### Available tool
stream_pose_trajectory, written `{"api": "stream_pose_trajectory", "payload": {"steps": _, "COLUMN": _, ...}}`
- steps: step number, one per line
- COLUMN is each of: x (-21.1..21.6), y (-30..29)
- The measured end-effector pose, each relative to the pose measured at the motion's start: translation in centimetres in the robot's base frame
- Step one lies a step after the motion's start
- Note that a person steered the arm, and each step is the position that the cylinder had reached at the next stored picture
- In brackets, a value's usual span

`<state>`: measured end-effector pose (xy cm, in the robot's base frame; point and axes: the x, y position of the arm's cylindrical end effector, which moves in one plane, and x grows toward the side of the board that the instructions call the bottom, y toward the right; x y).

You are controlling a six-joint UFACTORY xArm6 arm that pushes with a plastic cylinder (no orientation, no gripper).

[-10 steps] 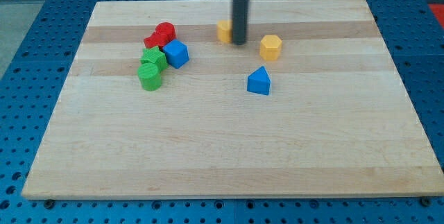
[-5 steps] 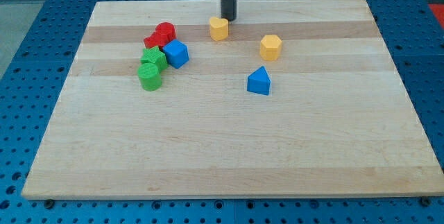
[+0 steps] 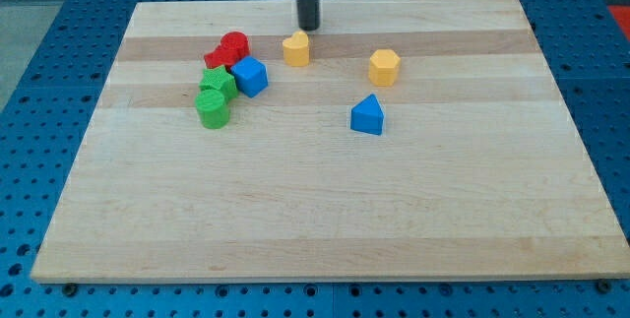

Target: Move the yellow heart to the right of the red circle

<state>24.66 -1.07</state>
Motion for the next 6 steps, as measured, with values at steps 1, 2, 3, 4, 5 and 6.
{"api": "stream_pose_trajectory", "payload": {"steps": 1, "x": 2.3, "y": 1.5}}
{"api": "stream_pose_trajectory", "payload": {"steps": 2, "x": 6.3, "y": -0.7}}
{"api": "stream_pose_trajectory", "payload": {"steps": 3, "x": 7.6, "y": -4.0}}
{"api": "stream_pose_trajectory", "payload": {"steps": 4, "x": 6.9, "y": -3.3}}
{"api": "stream_pose_trajectory", "payload": {"steps": 5, "x": 3.5, "y": 2.5}}
{"api": "stream_pose_trajectory", "payload": {"steps": 6, "x": 2.6, "y": 11.2}}
